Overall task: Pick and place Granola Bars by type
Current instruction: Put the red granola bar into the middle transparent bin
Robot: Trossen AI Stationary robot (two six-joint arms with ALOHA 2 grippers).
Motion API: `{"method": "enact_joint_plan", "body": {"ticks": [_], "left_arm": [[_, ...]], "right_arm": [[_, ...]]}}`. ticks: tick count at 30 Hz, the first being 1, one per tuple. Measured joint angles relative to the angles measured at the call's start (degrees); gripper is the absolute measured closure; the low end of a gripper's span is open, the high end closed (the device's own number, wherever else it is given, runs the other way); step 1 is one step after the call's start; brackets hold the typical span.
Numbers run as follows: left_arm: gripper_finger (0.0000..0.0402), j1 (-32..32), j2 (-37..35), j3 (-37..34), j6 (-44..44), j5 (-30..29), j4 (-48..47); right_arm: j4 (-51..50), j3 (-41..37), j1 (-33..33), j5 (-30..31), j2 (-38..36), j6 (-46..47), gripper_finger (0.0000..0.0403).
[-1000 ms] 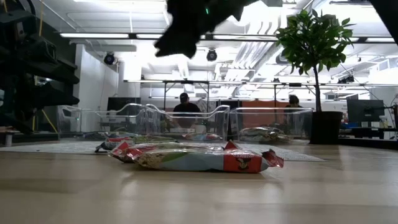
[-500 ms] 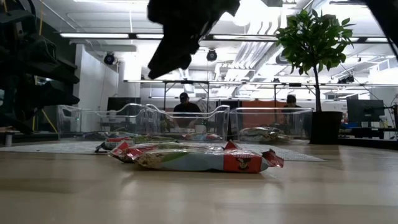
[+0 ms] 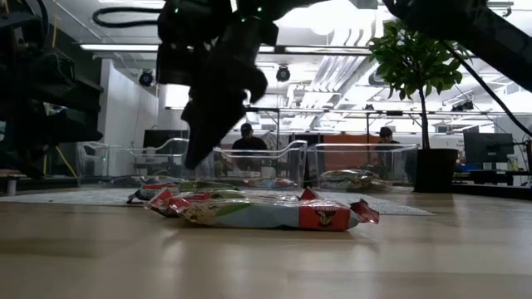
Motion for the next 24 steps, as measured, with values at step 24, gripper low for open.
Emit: {"method": "enact_joint_plan", "body": {"ticks": [24], "left_arm": [[0.0195,0.0,0.0,0.0,0.0,0.3,0.3]], "right_arm": [[3.5,-2.3,-1.6,-1.5,0.6,0.2,0.0237]]}}
